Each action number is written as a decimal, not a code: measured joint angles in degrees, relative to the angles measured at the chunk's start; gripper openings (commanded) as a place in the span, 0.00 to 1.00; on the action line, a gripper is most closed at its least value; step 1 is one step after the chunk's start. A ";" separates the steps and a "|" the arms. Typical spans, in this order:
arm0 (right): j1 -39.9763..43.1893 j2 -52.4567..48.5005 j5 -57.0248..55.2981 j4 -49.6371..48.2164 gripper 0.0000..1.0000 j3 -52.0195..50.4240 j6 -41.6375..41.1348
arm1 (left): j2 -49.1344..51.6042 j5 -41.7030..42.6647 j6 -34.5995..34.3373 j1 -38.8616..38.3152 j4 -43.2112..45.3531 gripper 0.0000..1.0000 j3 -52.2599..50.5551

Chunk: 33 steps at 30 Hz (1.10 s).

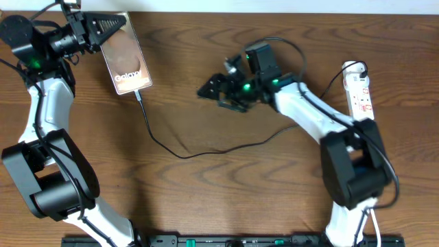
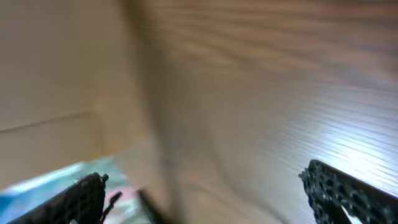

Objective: Plug charger to phone and switch on socket
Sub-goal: 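Open the right gripper and retract it to the right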

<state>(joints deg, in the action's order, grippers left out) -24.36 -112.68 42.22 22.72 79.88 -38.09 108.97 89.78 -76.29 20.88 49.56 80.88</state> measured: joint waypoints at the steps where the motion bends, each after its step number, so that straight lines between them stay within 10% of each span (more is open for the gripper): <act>1: 0.50 2.80 -4.09 3.52 0.99 -0.17 2.01 | 0.00 -0.04 0.28 -0.04 0.07 0.07 -0.46; 11: 1.31 34.07 -37.64 21.03 0.99 0.63 11.96 | 0.00 -0.92 8.41 -4.39 -0.02 0.08 -12.31; 33: 1.31 35.39 -41.77 24.20 0.99 0.61 13.79 | -0.02 -36.06 40.17 -9.75 -39.12 0.07 -31.15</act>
<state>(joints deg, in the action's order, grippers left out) -23.05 -77.30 0.45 46.92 80.49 -24.29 108.95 53.71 -36.12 11.14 10.44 49.74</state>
